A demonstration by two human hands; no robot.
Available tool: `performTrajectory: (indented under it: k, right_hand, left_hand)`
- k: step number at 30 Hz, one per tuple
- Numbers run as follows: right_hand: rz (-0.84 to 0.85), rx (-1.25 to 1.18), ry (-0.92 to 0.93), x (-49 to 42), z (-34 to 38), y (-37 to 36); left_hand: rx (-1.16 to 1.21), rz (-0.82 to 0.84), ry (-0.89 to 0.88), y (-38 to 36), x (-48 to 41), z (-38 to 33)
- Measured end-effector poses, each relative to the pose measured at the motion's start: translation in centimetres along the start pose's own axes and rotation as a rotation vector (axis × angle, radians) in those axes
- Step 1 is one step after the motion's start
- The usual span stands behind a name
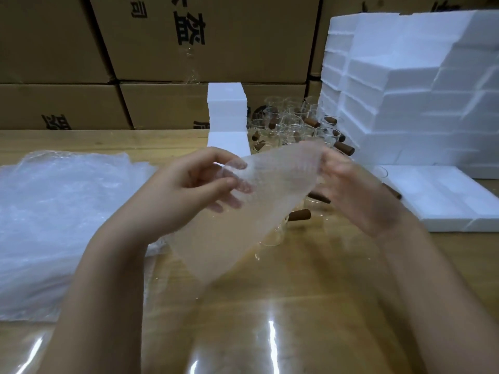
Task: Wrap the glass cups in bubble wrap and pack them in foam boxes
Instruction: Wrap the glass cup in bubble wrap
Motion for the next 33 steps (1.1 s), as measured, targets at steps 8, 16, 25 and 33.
performTrajectory:
  k: [8, 16, 25, 33]
  right_hand:
    - [0.058, 0.245, -0.131, 0.3, -0.8, -0.5]
    - [-0.173, 0.057, -0.188, -0.1, -2.8, 1.1]
    - [-0.152, -0.016, -0.253, 0.5, -3.0, 1.8]
    - [-0.426, -0.033, -0.252, 0.4, -3.6, 3.0]
  left_hand:
    - [0.092, -0.191, 0.219, 0.6, -1.5, 4.7]
    - [0.289, -0.144, 0.231, 1.8, -1.6, 6.4]
    - [0.330, -0.311, 0.272, 1.7, -2.3, 9.2]
    - [0.398, -0.090, 0.381, -1.1, -2.3, 10.4]
Point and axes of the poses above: each hand's wrist, its own x-axis away from the middle knuckle, its own y-axis out of the back of the hand, z = x × y, the point moved 6 cm from there along -x, towards the middle knuckle, and after that the axes turned 5 degrees about y, right-handed, at the moved point
